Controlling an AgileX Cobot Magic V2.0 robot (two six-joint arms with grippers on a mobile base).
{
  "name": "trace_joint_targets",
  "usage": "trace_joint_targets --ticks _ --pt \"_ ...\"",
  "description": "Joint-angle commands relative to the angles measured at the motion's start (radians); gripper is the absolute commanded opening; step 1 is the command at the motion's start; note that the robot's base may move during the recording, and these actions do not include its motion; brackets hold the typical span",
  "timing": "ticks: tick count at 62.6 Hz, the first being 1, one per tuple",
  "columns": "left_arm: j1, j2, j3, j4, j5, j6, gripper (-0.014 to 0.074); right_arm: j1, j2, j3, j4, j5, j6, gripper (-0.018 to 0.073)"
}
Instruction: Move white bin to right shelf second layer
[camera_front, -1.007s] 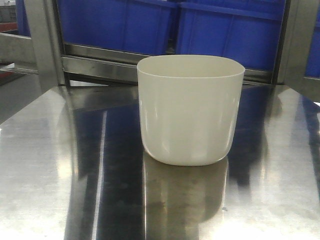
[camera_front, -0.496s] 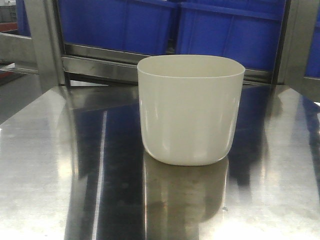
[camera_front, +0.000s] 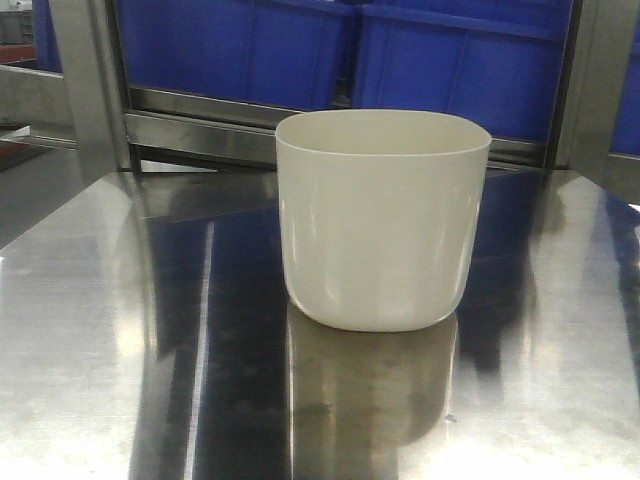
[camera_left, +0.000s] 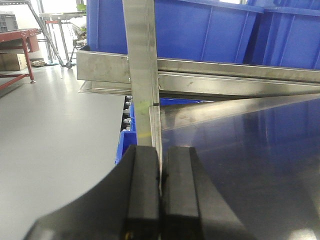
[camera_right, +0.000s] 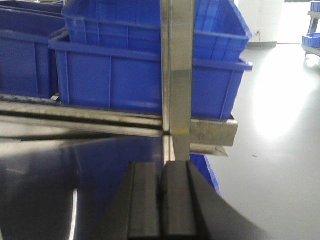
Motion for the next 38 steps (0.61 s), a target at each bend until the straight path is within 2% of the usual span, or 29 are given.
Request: trace_joint_targets --ticks 1,13,27,32,38 --pt "-0.004 -0.014 0.037 -0.005 -0.085 -0.004 0.0085 0.004 0.124 -0.187 -0.001 -0.011 -0.012 0.0048" --pt "-0.004 -0.014 0.037 -0.005 -0.085 -0.004 0.0085 0.081 0.385 -0.559 0.024 0.330 -0.012 0.0048" --pt "-0.004 -0.014 0.037 -0.005 -0.085 -0.004 0.0085 0.236 0.711 -0.930 0.182 0.725 -0.013 0.0048" --pt "-0.004 -0.014 0.037 -0.005 -0.085 -0.004 0.0085 0.300 0.813 -1.012 0.190 0.822 -0.013 0.0048" --pt "-0.004 -0.014 0.037 -0.005 -0.085 -0.004 0.0085 0.360 0.895 -1.068 0.190 0.874 -0.017 0.0048"
